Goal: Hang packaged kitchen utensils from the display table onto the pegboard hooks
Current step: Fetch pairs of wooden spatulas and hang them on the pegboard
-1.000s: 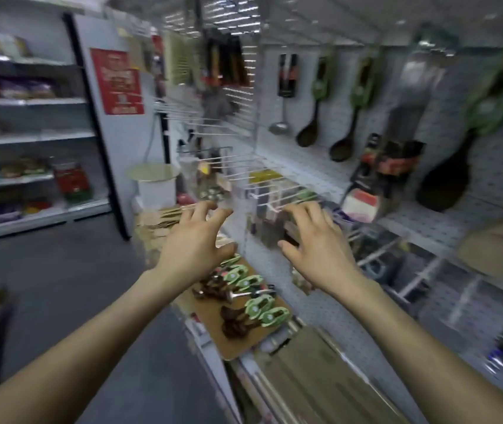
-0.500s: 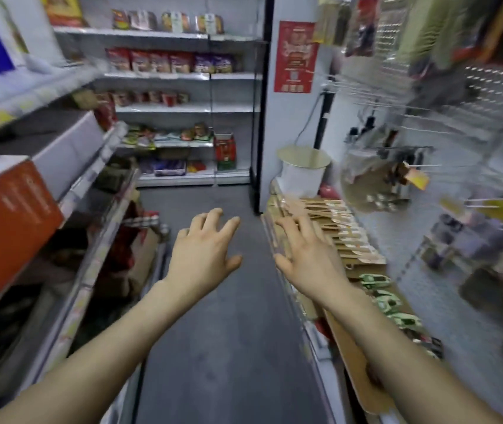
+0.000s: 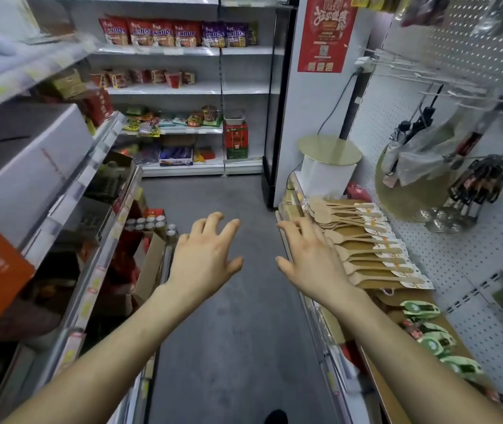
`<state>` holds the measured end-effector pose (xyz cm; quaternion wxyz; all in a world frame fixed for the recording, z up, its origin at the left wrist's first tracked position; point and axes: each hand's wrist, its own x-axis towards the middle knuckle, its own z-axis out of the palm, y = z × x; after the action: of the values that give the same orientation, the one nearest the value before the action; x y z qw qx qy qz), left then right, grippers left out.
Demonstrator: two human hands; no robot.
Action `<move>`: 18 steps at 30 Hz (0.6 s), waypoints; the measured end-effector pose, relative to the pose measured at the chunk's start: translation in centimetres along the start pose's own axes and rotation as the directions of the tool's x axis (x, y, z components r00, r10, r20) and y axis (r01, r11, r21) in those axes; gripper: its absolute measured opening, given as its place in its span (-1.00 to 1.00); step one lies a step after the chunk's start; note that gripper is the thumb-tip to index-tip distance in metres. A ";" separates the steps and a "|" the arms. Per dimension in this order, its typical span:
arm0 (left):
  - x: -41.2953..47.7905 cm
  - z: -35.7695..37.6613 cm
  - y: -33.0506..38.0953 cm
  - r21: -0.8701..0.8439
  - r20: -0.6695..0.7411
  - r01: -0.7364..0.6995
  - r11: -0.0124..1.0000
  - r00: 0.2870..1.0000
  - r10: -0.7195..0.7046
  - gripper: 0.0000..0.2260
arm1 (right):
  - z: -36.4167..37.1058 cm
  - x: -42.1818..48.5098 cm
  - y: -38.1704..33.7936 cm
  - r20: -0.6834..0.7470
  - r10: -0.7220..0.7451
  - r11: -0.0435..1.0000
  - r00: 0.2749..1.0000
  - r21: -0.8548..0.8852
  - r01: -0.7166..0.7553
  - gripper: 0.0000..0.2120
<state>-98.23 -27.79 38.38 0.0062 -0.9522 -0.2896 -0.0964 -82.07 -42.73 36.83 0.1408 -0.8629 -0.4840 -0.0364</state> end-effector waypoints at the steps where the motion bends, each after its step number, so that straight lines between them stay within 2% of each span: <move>1: 1.8 0.7 -0.1 0.005 0.006 -0.006 1.000 1.000 0.006 -0.30 | 0.5 1.7 0.8 -0.003 0.004 1.000 1.000 0.008 -0.004 -0.40; 10: 18.6 4.9 -1.3 -0.001 0.037 -0.002 1.000 0.999 0.002 -0.31 | 4.1 17.2 8.6 -0.011 -0.019 1.000 1.000 -0.019 0.019 -0.42; 15: 27.4 8.4 -2.1 -0.032 0.106 -0.058 0.998 0.993 0.061 -0.31 | 6.9 23.7 12.2 0.010 0.066 0.998 0.998 -0.012 -0.066 -0.44; 18: 33.4 11.6 -2.4 -0.065 0.148 -0.118 0.991 0.981 0.127 -0.32 | 9.4 26.6 15.0 0.035 0.183 0.983 0.982 0.008 -0.183 -0.43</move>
<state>-70.32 -6.62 33.11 -0.0366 -0.9726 -0.2273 -0.0311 -56.00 -25.51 29.99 0.1400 -0.9035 -0.4050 -0.0059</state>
